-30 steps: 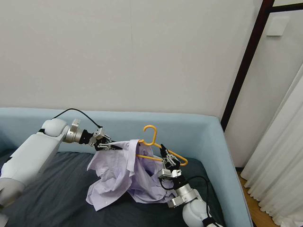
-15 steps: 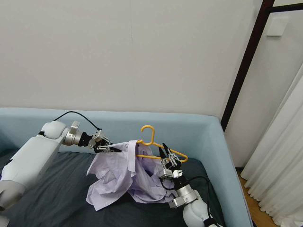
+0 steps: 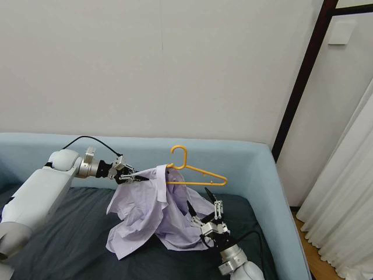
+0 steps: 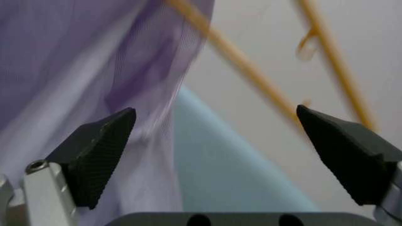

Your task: Pick up the clothes from the sofa and hang them on the clothes hanger.

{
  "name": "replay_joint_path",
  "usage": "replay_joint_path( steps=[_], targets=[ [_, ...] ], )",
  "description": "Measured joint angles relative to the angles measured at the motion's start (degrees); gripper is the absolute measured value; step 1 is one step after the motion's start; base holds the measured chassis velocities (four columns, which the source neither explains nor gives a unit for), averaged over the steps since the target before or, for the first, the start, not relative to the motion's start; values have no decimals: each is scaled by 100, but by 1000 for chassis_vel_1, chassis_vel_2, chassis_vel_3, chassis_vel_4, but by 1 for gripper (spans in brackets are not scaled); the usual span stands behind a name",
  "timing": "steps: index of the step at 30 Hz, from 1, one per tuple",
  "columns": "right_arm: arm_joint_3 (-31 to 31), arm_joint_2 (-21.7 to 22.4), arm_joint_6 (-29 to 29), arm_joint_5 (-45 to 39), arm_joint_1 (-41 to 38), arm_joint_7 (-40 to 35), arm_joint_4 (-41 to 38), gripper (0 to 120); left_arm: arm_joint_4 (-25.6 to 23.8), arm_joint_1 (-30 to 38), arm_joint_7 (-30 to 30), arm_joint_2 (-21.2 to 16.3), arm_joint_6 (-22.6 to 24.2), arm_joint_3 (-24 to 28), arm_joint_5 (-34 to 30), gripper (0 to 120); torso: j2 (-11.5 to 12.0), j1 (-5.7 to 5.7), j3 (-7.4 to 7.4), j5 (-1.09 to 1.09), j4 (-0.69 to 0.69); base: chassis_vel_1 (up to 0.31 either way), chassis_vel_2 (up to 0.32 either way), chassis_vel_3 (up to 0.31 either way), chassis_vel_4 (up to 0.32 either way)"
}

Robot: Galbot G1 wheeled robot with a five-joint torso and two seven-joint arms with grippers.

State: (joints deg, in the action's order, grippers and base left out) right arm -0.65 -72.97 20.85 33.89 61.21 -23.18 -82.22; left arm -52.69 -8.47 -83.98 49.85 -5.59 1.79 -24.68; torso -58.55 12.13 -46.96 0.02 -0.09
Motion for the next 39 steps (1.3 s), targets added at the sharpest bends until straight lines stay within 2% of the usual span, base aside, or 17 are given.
replay_joint_path(
  steps=[4,10,15,18,19,27,28,31,32,37,38,39],
  targets=[
    [125,-147,-342,78,-139,-159,445,100,-92,7,1,-43,2,0,-39,5,0,0,0,1,2,0,0,0,0],
    [109,-615,-387,997,-547,-187,1317,100,-199,-60,3,-103,3,-42,-93,5,0,0,0,2,2,0,0,0,0],
    [-154,-1086,-445,1824,-901,-311,2058,100,-253,-115,4,-161,4,-69,-161,5,0,0,0,3,3,0,0,0,0],
    [-266,-1408,-587,2213,-1138,-463,2485,87,-254,-122,4,-166,5,-79,-182,5,0,2,0,1,3,0,0,0,0],
    [-266,-1408,-587,2213,-1138,-463,2485,87,-254,-122,4,-166,5,-79,-182,5,0,2,0,1,3,0,0,0,0],
    [-301,-1504,-986,2360,-1277,-651,2541,56,-316,-206,0,-167,5,-98,-201,5,0,1,0,2,1,0,0,0,0],
    [-301,-1504,-986,2360,-1277,-651,2541,56,-316,-206,0,-167,5,-98,-201,5,0,1,0,2,1,0,0,0,0],
    [-324,-1535,-1145,2295,-1284,-719,2556,45,-338,-211,0,-173,5,-99,-216,5,0,1,0,1,1,0,0,0,0],
    [-318,-1534,-1195,2173,-1272,-754,2534,37,-349,-211,0,-179,5,-100,-227,5,0,1,0,1,2,0,0,0,0],
    [-308,-1522,-1181,1948,-1243,-806,2466,27,-366,-220,0,-185,5,-105,-247,5,0,1,0,0,1,0,0,0,0],
    [-289,-1499,-1141,1722,-1216,-809,2393,17,-366,-236,1,-187,5,-110,-249,5,0,1,0,1,2,0,0,0,0],
    [-289,-1499,-1141,1722,-1216,-809,2393,17,-366,-236,1,-187,5,-110,-249,5,0,1,0,1,2,0,0,0,0]
  ],
)
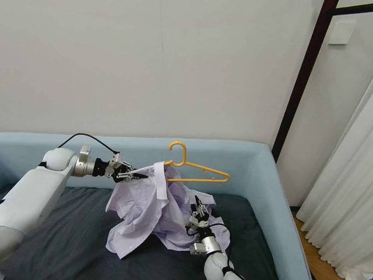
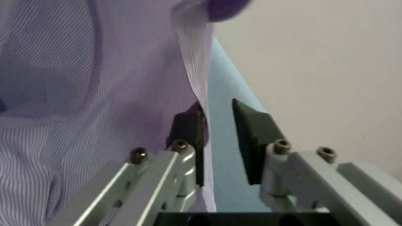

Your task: Pick up the clothes from the sofa and hang them on the clothes hanger.

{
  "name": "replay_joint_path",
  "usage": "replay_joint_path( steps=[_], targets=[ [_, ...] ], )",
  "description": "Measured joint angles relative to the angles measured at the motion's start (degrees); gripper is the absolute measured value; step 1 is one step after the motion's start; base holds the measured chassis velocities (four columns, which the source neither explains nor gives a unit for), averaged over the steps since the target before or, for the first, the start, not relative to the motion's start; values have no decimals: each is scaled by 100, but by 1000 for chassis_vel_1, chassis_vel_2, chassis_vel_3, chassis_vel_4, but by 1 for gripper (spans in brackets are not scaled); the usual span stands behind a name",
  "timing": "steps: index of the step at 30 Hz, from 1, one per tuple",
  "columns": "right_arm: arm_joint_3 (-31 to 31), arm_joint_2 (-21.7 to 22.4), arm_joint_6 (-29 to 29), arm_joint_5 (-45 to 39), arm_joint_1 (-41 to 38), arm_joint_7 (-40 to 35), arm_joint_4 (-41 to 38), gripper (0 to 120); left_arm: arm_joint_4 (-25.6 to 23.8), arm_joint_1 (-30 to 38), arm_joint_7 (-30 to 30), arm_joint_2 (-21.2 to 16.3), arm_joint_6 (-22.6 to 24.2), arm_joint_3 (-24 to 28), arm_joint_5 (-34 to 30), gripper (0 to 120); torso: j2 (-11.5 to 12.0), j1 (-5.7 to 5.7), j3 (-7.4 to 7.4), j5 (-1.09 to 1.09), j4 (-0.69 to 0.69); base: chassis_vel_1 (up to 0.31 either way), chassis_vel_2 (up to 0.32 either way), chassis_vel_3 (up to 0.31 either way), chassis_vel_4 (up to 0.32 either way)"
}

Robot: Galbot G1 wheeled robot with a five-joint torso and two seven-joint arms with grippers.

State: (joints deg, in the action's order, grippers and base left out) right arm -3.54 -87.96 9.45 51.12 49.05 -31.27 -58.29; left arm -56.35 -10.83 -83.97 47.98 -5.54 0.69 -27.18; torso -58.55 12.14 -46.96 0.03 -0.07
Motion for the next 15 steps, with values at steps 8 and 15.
replay_joint_path(
  steps=[8,15],
  targets=[
    [70,228,365,-1482,87,372,-422,0,51,-65,0,1,-2,-39,-7,5,0,0,0,0,1,0,0,0,0],
    [36,672,1028,-5573,-37,2228,-1218,0,100,-83,-21,18,-38,-47,-142,5,0,0,0,-1,1,0,0,0,0]
  ],
)
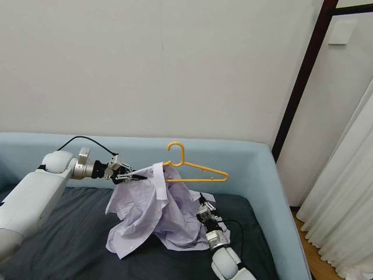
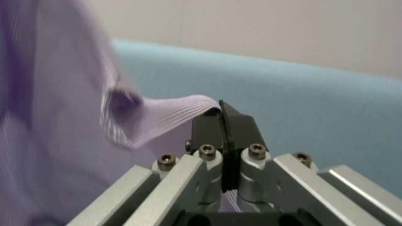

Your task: Pick up the clothes from the sofa and hang them on the clothes hanger.

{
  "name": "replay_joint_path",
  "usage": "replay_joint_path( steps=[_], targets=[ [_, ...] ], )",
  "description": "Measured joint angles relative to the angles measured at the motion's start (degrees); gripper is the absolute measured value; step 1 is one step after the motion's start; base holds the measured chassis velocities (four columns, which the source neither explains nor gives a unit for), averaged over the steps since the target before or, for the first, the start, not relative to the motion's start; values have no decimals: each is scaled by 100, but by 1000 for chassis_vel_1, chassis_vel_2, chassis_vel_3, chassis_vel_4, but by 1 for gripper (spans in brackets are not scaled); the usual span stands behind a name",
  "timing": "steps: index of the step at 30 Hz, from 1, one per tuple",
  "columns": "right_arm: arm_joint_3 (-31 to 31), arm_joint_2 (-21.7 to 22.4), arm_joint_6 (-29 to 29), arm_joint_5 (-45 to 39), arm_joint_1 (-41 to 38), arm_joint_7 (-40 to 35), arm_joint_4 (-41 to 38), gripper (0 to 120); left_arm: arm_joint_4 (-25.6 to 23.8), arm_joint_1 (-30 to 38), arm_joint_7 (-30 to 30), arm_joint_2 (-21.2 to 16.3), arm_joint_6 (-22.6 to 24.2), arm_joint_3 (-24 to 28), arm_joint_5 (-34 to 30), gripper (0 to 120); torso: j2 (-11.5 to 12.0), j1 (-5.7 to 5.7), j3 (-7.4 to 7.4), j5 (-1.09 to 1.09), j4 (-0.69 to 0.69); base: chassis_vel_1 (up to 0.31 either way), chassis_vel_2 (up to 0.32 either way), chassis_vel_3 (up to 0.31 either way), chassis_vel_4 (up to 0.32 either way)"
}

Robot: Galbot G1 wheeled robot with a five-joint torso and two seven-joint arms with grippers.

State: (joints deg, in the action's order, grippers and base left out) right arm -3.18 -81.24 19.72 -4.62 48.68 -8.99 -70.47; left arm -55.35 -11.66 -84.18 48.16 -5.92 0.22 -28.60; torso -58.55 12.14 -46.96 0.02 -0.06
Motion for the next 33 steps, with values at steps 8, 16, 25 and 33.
replay_joint_path(
  steps=[8,16,25,33],
  targets=[
    [-248,242,-145,-2866,-379,500,-470,0,-58,-153,-92,-140,-99,-84,-279,5,0,0,0,1,1,0,0,0,0],
    [-366,501,-202,-3179,-372,724,-1077,0,-67,-155,-91,-230,-181,-117,-292,5,0,0,0,1,-1,0,0,0,0],
    [-361,1084,-256,-2500,-268,950,-1645,0,-105,84,-54,-284,-199,15,-274,4,0,-1,0,0,-2,0,0,0,0],
    [-271,1387,-322,-2354,-575,771,-1355,0,-140,178,-66,-324,-194,50,-403,4,0,-1,0,0,1,0,0,0,0]
  ],
)
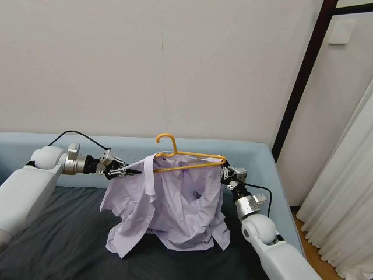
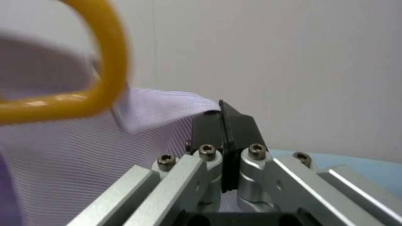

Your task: Pick up the clothes from the sofa and hang them on the clothes hanger.

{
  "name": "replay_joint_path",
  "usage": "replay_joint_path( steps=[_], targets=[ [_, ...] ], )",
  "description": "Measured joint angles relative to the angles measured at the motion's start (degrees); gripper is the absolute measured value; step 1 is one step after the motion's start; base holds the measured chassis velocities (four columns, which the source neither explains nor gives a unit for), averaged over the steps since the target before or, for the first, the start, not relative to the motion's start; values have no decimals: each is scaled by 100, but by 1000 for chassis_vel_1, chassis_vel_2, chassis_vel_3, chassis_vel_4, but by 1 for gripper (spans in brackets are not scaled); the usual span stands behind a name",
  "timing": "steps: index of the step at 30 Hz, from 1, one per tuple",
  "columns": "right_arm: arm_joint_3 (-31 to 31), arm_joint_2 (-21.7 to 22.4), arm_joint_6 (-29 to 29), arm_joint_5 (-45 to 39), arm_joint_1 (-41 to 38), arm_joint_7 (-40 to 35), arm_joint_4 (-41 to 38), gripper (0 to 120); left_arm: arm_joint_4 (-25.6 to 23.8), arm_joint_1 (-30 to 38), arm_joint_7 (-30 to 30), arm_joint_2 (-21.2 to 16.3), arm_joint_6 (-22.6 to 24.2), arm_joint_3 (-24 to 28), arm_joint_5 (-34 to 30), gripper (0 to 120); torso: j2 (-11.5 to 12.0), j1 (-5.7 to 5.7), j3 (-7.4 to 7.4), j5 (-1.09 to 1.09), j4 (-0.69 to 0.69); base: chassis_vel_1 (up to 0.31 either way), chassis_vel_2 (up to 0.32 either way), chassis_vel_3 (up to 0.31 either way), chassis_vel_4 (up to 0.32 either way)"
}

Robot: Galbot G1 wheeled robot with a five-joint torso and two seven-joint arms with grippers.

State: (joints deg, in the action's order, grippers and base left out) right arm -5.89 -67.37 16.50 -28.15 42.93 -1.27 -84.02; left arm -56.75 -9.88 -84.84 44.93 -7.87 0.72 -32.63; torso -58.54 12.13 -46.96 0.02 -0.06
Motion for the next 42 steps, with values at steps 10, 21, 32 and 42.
replay_joint_path(
  steps=[10,21,32,42],
  targets=[
    [234,511,-69,-599,-629,520,292,0,-179,-24,23,-79,18,5,-12,4,0,0,0,1,0,0,0,0,0],
    [33,806,293,14,-555,928,-297,0,-369,38,269,-84,18,-9,503,4,0,0,0,1,-2,0,0,0,0],
    [-169,1090,437,326,-19,993,-1309,0,-335,113,618,-108,12,-41,927,4,0,0,0,1,-1,0,0,0,0],
    [-68,1107,359,-198,604,1020,-2234,0,-409,-266,853,30,-11,-181,1188,4,0,0,0,1,0,0,0,0,0]
  ],
)
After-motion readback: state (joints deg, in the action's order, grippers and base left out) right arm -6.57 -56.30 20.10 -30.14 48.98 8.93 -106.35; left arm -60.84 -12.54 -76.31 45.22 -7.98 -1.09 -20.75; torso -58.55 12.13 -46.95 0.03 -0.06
